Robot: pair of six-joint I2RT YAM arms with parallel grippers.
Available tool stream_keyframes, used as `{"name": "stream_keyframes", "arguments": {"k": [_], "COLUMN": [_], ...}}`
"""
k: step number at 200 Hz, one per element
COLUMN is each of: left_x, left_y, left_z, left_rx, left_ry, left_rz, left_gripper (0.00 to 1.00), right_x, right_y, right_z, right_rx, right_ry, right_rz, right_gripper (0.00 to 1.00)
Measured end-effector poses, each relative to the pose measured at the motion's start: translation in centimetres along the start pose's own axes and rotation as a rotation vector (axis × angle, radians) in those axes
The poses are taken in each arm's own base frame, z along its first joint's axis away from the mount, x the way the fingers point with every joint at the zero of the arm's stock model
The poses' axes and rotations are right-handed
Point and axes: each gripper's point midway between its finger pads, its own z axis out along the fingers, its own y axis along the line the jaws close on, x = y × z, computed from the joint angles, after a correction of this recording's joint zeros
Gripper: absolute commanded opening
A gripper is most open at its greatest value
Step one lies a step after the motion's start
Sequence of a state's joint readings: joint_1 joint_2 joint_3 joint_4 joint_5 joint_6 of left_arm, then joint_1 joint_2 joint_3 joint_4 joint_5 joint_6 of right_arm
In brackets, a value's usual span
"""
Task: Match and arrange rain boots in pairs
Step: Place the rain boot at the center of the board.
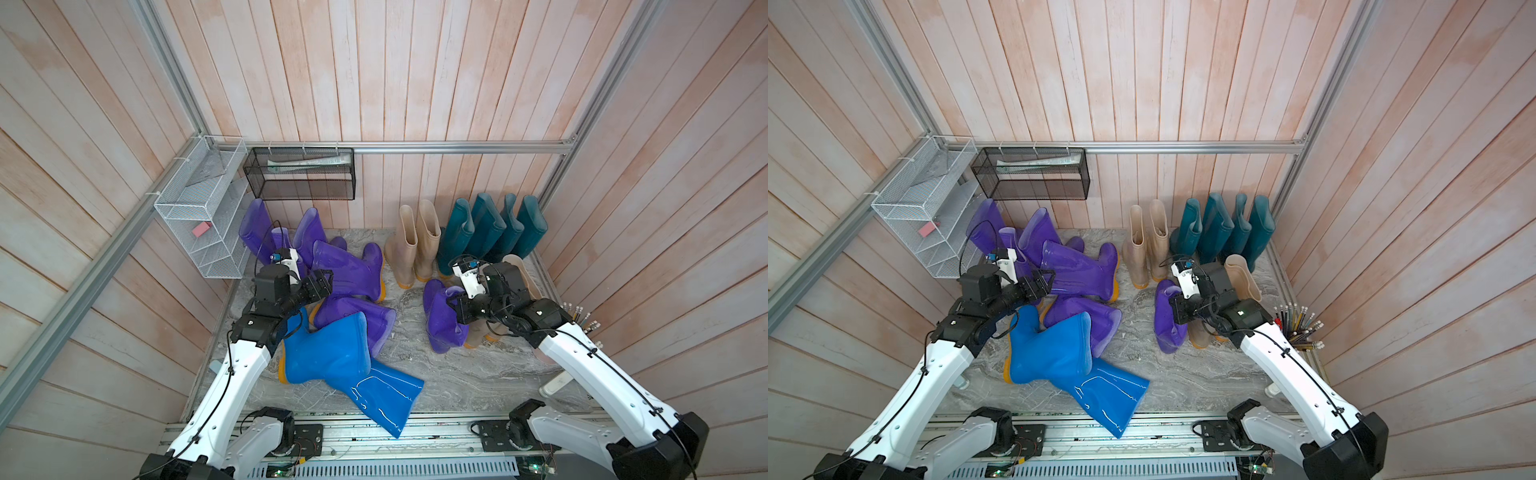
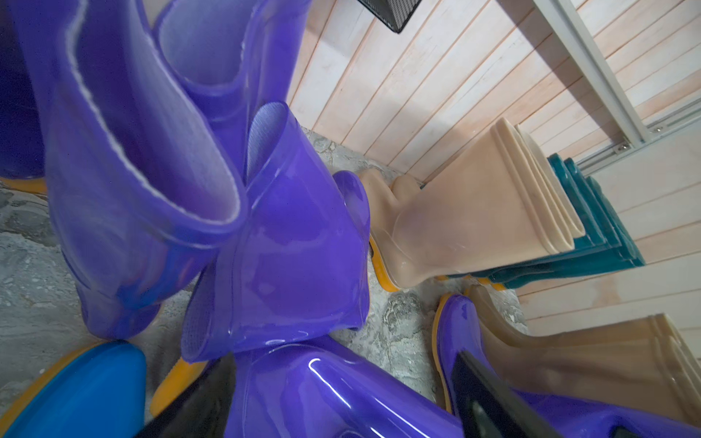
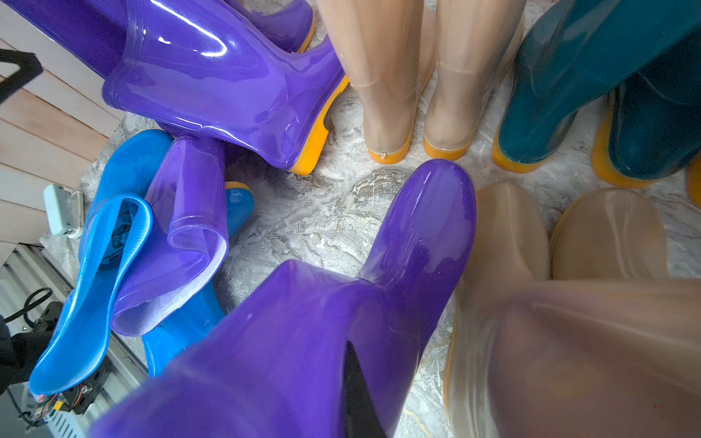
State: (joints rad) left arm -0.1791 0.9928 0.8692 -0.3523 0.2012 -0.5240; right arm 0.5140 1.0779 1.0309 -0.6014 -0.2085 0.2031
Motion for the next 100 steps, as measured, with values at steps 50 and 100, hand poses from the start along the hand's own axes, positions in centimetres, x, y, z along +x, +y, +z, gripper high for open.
{"name": "stream_keyframes", "arguments": {"k": [50, 100], "left_x": [4.6, 4.5], "left_y": [2.7, 3.9], "left_z": [1.4, 3.4], "left_rx": [-0.049, -0.08], "left_ry": [0.093, 0.056], "left_rz": [-0.085, -0.139], "left_gripper": [0.96, 0.95], "right_x": [-0.1, 0.0], "right_y": [0.5, 0.0], "right_z": [-0.4, -0.4], "right_rx": [-0.023, 0.001], "right_ry": [-0.006, -0.006], "right_rz": [0.004, 0.002], "right_gripper": [0.0, 0.0]}}
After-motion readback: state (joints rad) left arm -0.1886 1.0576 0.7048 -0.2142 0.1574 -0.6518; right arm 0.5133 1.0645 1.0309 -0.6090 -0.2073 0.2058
